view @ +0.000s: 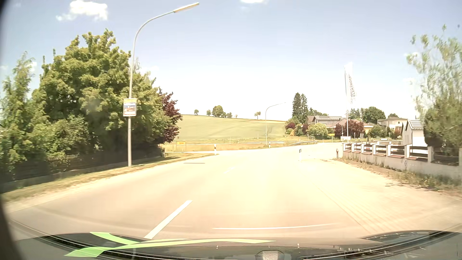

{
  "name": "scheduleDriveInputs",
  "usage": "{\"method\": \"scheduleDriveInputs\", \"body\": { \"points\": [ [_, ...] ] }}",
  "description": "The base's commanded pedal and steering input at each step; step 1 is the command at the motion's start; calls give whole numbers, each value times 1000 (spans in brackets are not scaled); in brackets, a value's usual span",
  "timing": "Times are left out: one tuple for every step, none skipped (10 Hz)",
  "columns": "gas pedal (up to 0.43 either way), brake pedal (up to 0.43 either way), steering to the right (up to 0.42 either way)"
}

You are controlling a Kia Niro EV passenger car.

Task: Follow the waypoints while adhering to traffic rules and regulations

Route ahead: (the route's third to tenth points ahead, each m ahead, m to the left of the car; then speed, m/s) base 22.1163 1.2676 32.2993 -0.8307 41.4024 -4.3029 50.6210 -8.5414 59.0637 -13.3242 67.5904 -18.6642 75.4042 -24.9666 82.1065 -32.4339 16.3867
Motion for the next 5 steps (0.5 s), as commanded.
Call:
{"method": "scheduleDriveInputs", "body": {
  "points": [
    [0,61,36],
    [0,61,38],
    [0,61,39],
    [0,61,40],
    [0,55,39]
  ]
}}
